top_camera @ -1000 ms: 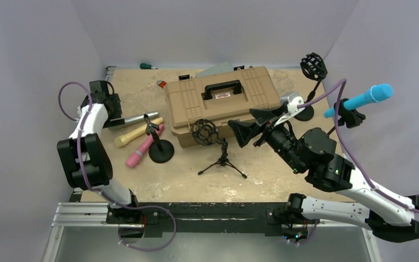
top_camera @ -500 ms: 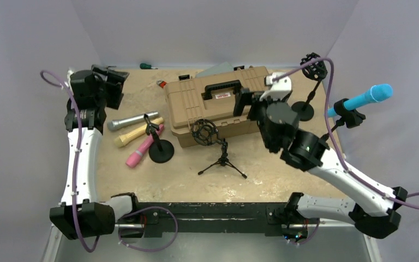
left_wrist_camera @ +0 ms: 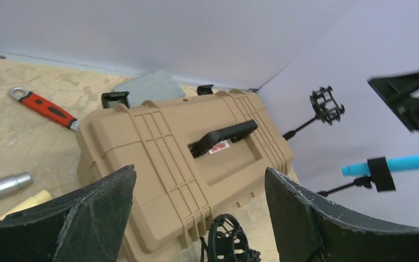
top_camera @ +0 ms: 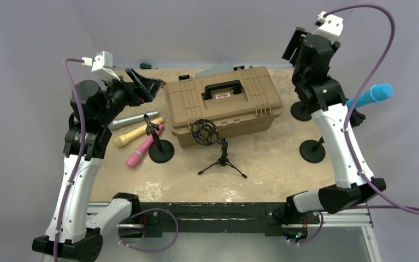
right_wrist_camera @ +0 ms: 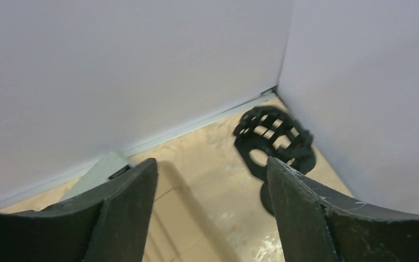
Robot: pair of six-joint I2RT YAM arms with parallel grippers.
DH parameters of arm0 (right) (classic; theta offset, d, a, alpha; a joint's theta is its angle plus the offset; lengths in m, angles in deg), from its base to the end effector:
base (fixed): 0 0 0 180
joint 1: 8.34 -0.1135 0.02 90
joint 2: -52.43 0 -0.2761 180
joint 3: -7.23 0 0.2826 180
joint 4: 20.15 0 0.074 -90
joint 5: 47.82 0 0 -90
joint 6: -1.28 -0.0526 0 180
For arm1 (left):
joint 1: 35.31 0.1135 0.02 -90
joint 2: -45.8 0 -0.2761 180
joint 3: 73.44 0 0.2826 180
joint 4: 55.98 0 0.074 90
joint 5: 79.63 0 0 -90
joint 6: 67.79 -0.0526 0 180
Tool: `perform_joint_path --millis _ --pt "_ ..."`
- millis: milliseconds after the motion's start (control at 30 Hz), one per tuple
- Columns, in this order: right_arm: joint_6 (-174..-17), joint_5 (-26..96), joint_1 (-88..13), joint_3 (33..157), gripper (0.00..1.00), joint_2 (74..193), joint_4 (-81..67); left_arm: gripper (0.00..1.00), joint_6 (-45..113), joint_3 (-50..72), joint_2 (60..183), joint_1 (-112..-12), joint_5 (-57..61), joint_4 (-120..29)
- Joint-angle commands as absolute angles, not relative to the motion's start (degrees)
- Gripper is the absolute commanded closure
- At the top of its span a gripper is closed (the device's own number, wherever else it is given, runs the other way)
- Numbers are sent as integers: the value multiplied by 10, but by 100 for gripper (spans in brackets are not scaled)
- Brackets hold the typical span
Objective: Remove the microphone from the stand
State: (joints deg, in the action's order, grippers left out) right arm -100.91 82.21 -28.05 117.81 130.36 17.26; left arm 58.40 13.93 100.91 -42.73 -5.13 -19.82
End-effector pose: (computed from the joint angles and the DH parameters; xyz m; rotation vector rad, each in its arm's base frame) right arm 0.3071 0.0741 0.5265 0.4172 1.5824 -0.1511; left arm 0.2217 -0.0431 0.4823 -0.2111 1.6849 -0.7974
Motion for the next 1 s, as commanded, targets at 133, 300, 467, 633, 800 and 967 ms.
perform_joint_path --millis 133,300,467,633,800,967 --pt "-974 771 -168 1310 42 1382 275 14 481 141 993 -499 -47 -213" --pt "-971 687 -88 1294 39 1385 278 14 476 140 996 -521 -42 -211" --pt "-979 624 -40 1281 23 1399 276 14 471 136 999 -531 -37 -213" --pt "-983 616 -26 1280 27 1423 278 14 467 135 1002 -539 -33 -212" --pt "-983 607 -25 1284 33 1443 282 14 468 137 1005 -544 -39 -211" --pt "-983 620 -25 1265 43 1447 281 14 466 140 1008 -546 -40 -208"
